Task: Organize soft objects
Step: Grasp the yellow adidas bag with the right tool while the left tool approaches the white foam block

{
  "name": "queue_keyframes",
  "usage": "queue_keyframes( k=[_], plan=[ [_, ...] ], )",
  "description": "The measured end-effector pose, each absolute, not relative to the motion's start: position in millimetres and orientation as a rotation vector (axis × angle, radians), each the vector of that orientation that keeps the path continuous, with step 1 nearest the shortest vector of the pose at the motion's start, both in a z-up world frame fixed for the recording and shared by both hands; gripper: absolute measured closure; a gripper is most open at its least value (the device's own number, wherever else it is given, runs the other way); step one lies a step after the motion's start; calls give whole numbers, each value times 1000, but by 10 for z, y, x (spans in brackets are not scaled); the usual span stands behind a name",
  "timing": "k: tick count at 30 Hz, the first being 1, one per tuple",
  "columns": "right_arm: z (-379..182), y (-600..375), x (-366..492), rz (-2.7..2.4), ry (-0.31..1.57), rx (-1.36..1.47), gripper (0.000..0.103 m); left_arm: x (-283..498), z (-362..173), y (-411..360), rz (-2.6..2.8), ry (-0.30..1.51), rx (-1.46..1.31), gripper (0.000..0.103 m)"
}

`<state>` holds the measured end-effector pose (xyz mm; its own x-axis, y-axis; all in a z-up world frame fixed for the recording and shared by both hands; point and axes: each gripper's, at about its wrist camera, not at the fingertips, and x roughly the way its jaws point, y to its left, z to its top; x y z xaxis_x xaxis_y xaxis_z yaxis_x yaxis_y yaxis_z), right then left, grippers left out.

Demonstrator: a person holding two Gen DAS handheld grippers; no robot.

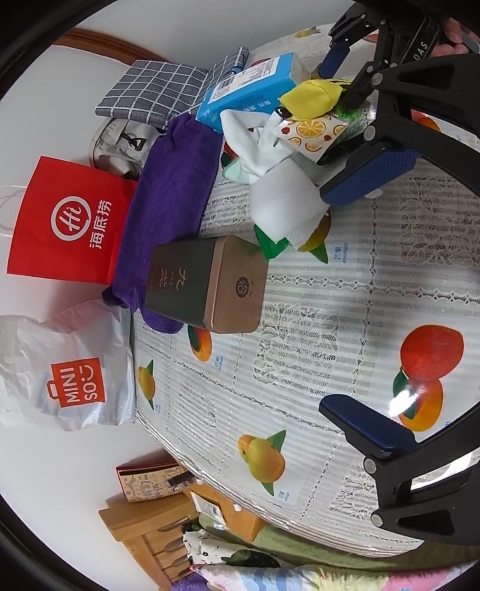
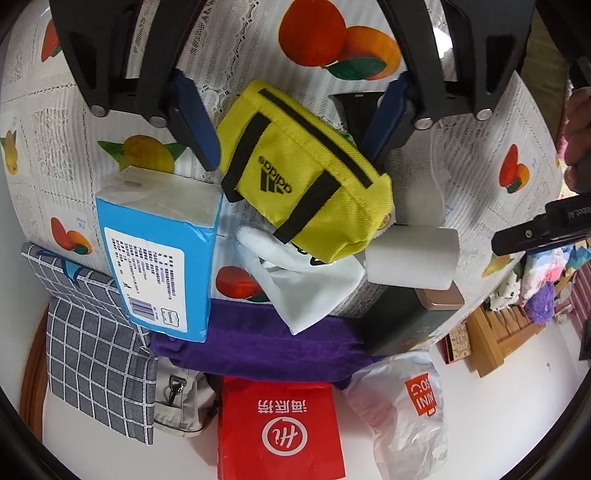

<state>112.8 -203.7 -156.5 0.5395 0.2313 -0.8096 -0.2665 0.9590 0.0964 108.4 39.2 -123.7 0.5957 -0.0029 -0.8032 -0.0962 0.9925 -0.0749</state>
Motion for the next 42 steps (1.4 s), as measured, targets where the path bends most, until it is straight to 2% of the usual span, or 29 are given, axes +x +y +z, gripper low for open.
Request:
queue_keyframes(
  k=[2, 9, 10, 25, 26, 28, 31, 34, 42],
  plan=[
    [-1546, -2066, 1116, 295, 950, -32, 34, 1077, -1231, 381, 53, 932, -112, 0],
    [-1448, -2203, 1081, 311, 934, 23, 65, 1047, -1212, 355, 54, 931, -104, 0],
    [-1427, -2220, 1085, 309, 929, 32, 68, 1044, -1209, 352, 53, 930, -105, 0],
    [-1525, -2158, 1257, 264, 932, 43, 61, 1059, -1202, 323, 51, 928, -95, 0],
    [-1519, -2160, 1257, 269, 923, 47, 63, 1063, -1202, 317, 51, 929, -93, 0],
    [-1495, -2179, 1254, 278, 908, 50, 78, 1076, -1203, 310, 51, 929, -92, 0],
    [-1417, -2285, 1240, 283, 890, 89, 87, 1076, -1209, 306, 49, 930, -90, 0],
    [-1319, -2426, 1201, 291, 881, 143, 93, 1107, -1214, 282, 48, 932, -85, 0],
    [-1199, -2691, 1049, 318, 910, 206, 93, 1166, -1194, 174, 48, 925, -70, 1]
  ],
)
